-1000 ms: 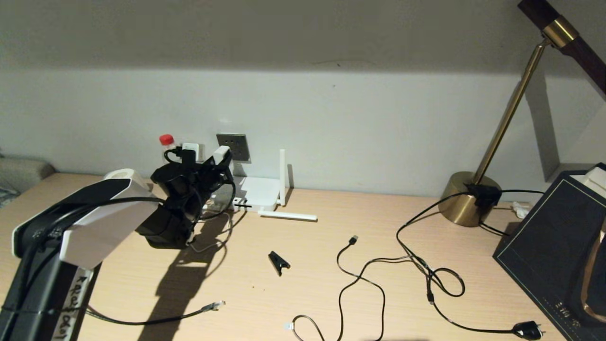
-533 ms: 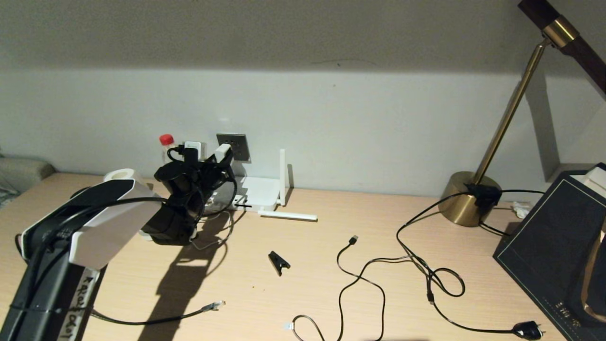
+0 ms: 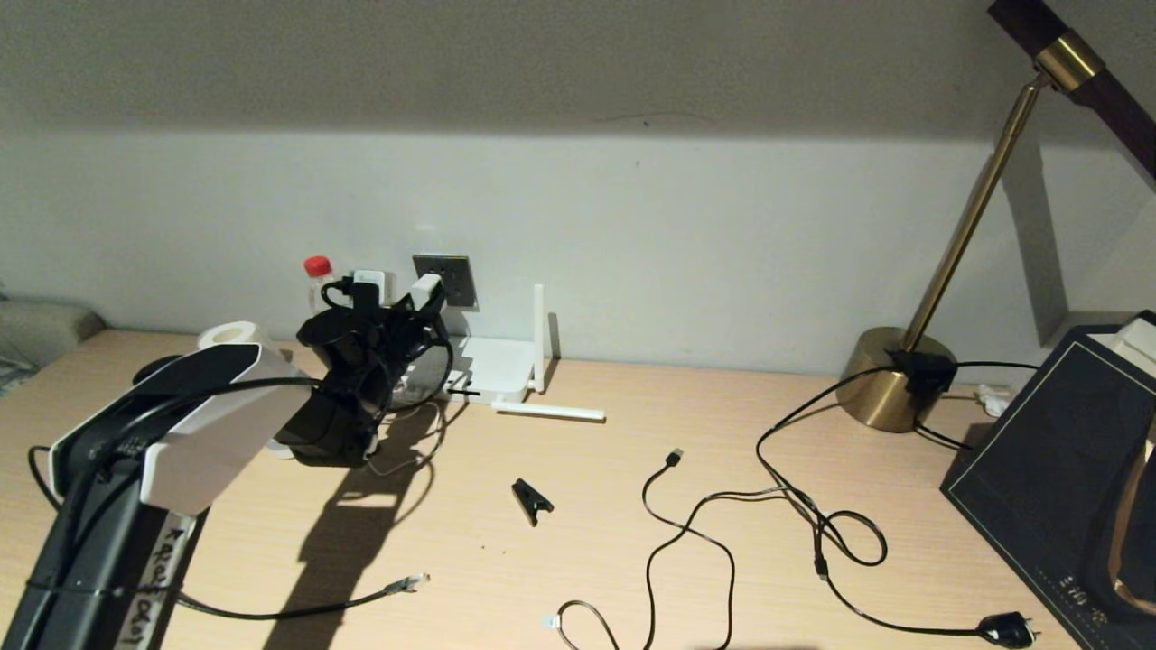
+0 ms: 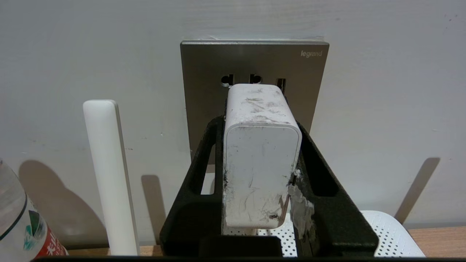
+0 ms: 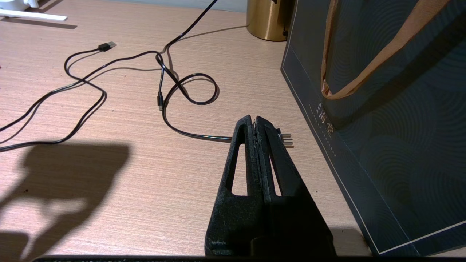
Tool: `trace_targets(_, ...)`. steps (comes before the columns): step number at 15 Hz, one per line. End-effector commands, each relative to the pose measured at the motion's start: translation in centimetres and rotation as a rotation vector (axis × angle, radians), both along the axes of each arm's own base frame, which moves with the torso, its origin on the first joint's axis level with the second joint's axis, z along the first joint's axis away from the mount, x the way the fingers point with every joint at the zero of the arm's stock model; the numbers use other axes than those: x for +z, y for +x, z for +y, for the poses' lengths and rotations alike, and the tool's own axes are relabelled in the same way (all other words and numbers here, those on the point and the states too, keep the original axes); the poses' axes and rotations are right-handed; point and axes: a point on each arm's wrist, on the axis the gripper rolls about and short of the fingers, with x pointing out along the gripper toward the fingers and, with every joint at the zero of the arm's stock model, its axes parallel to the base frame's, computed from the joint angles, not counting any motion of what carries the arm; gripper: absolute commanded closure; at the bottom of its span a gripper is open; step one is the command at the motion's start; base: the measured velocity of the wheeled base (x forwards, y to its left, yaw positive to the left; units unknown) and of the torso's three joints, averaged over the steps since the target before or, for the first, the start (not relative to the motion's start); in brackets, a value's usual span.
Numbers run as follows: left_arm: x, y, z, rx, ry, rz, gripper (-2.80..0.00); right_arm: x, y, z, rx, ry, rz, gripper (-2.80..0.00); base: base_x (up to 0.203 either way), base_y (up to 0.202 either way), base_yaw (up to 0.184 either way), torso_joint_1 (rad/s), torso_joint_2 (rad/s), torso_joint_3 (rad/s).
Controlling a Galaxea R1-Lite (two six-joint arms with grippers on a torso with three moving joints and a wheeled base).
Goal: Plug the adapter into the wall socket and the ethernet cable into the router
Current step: Align plug and socket, then plug plug into socket
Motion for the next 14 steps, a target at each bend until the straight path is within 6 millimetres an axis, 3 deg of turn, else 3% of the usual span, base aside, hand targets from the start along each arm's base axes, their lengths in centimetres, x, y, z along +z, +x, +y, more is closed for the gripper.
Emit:
trace_targets(1,0.11,-0.02,-0.04,-0.001,0.0,-0.009,0.0,0.0,0.01,0.0,0.0,0.0,0.002,0.0,0.0,0.0,0.0,0.0,0.0,0.0)
trace_targets(14,0.53,0.12,-0.02,0.01,-0.006,-0.019,0.0,0.0,0.01,0.0,0.0,0.0,0.002,0.0,0.0,0.0,0.0,0.0,0.0,0.0)
